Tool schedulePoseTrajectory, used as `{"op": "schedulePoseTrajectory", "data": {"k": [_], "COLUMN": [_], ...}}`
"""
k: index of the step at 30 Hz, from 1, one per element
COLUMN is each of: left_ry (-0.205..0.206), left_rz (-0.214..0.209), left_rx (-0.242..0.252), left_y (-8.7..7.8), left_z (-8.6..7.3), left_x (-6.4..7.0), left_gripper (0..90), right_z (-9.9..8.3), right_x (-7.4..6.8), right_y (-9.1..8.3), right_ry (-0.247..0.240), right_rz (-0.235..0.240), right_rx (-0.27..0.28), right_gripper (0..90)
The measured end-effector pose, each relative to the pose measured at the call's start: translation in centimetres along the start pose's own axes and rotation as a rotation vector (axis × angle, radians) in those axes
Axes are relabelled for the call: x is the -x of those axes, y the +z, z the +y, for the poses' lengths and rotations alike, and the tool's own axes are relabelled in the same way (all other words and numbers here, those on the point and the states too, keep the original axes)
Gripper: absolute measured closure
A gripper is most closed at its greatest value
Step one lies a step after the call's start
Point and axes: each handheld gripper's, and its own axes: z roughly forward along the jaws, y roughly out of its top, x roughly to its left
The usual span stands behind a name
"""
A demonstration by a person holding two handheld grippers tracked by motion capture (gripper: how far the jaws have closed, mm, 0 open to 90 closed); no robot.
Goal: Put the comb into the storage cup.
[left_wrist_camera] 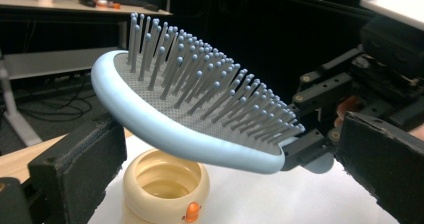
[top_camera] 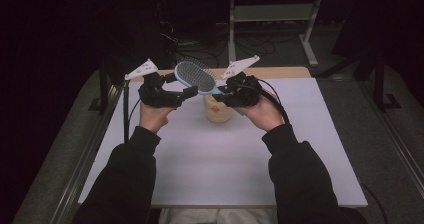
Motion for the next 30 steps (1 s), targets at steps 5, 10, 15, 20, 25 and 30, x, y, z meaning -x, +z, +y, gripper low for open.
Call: {"op": "schedulePoseTrajectory", "data": {"k": [5,10,15,20,25,30], "left_ry": [-0.039,-0.097,-0.123,-0.145,-0.183,-0.241], "left_rz": [0.03,0.045,0.074,0.095,0.102,0.089], "left_rx": [-0.005,0.008,0.009,0.014,0.032,0.069], "left_y": [0.6,1.3,1.9,2.5,2.9,2.9], "left_z": [0.4,0.5,1.1,1.9,2.1,1.9], "left_x": [0.0,-0.2,0.0,0.4,0.7,0.3], "left_gripper": [0.0,0.0,0.0,0.0,1.4,15.4], "right_z": [0.0,-0.1,0.0,0.0,0.0,-0.1], "right_x": [0.0,0.1,0.0,0.0,-0.1,0.0], "right_y": [0.0,0.0,0.2,0.4,0.2,0.0], "right_ry": [0.0,0.005,0.012,0.008,0.009,0.022], "right_rz": [-0.02,-0.035,-0.058,-0.062,-0.073,-0.082], "right_rx": [0.007,0.012,0.025,0.033,0.049,0.059], "right_gripper": [68.2,68.2,68.2,68.2,68.2,68.2]}}
